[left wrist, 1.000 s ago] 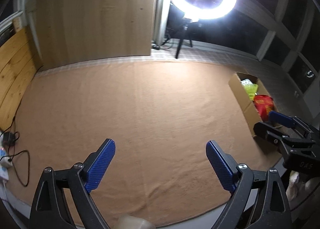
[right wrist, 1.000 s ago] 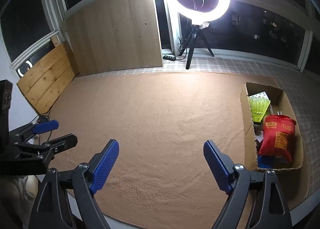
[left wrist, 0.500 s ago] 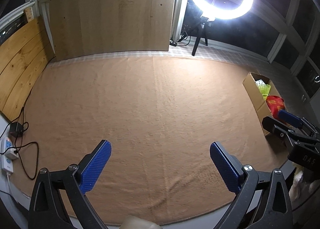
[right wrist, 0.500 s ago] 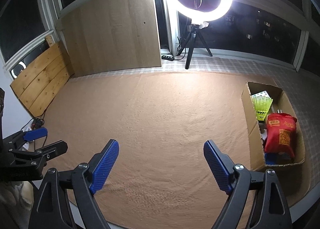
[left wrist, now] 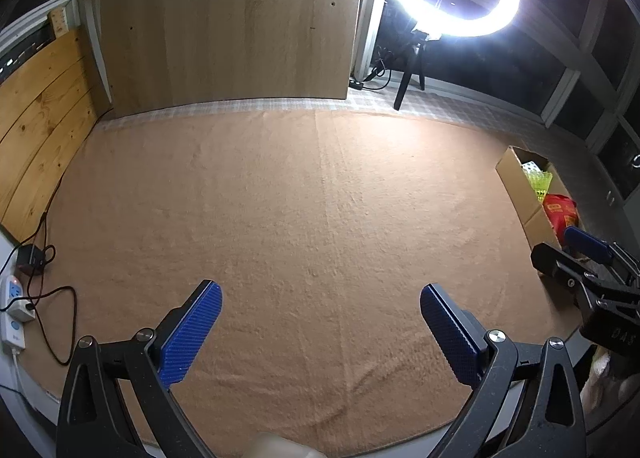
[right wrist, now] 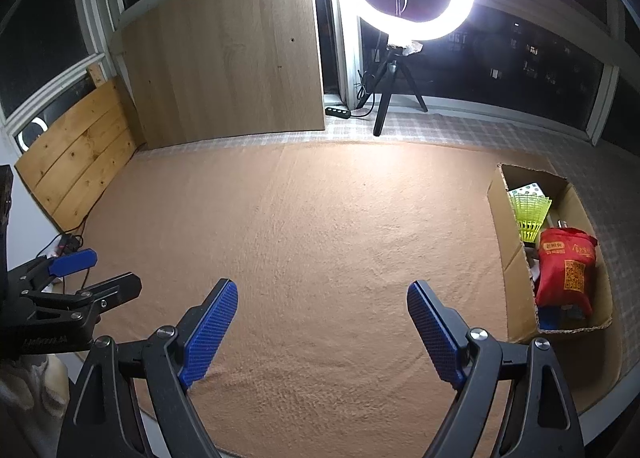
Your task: Organize objects
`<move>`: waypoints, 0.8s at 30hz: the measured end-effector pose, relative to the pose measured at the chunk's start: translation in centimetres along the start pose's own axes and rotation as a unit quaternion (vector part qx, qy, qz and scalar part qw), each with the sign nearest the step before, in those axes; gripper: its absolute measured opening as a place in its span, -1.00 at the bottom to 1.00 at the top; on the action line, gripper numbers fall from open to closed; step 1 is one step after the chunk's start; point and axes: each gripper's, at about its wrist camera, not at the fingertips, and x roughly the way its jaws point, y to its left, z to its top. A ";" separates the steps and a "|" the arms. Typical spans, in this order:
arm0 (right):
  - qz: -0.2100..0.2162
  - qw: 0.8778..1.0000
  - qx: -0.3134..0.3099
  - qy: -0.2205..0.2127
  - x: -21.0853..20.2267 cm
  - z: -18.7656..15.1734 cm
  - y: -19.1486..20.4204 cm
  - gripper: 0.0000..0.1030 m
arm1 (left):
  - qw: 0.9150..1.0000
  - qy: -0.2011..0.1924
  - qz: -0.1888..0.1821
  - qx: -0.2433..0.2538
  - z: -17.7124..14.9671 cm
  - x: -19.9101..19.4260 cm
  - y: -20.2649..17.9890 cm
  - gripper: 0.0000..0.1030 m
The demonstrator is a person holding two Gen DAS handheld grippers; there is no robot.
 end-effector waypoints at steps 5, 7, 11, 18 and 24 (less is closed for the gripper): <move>0.000 1.000 0.003 0.000 0.2 0.2 -0.2 0.63 | 1.000 0.000 0.000 0.004 0.4 0.4 -0.3 0.97; 0.000 1.000 0.005 0.002 0.3 0.2 -0.3 0.63 | 1.000 0.002 0.000 0.005 0.5 0.6 -0.3 0.97; 0.003 1.000 0.008 0.007 0.7 0.2 -0.3 0.63 | 1.000 0.004 0.002 0.004 0.5 0.8 -0.4 0.97; 0.003 1.000 0.011 0.015 1.1 0.2 -0.3 0.63 | 1.000 0.006 0.002 0.003 0.7 1.1 -0.4 0.97; 0.000 1.000 0.015 0.014 1.1 0.1 -0.4 0.63 | 1.000 0.007 0.001 0.005 0.7 1.4 -0.5 0.97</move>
